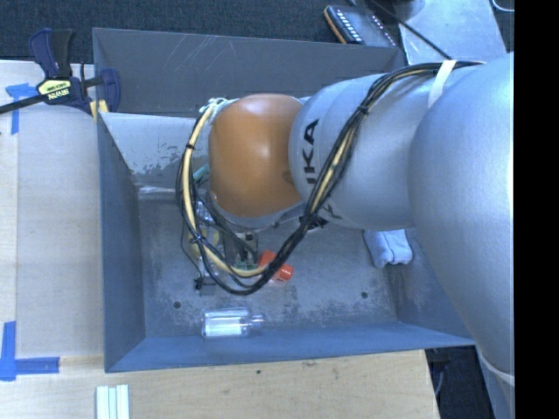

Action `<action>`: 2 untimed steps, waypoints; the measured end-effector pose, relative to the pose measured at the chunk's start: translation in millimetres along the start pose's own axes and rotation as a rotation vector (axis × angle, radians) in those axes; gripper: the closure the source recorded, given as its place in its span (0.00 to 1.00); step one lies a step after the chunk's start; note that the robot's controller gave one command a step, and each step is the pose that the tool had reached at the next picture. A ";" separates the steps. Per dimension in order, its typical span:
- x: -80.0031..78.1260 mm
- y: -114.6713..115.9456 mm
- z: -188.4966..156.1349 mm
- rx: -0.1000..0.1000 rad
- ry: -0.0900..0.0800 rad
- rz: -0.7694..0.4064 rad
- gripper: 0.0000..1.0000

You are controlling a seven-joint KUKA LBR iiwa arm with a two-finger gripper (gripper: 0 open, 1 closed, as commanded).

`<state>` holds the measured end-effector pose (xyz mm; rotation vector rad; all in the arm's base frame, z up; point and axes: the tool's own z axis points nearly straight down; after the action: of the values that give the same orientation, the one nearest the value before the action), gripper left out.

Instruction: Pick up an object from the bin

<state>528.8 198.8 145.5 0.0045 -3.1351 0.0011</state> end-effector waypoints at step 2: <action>12.2 -59.2 75.1 -0.005 -0.013 -0.075 0.00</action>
Offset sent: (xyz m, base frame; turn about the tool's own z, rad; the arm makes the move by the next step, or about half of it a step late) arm -0.0154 -0.0588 -0.0755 -0.0748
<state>516.3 139.5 70.5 0.1219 -3.1453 -0.0079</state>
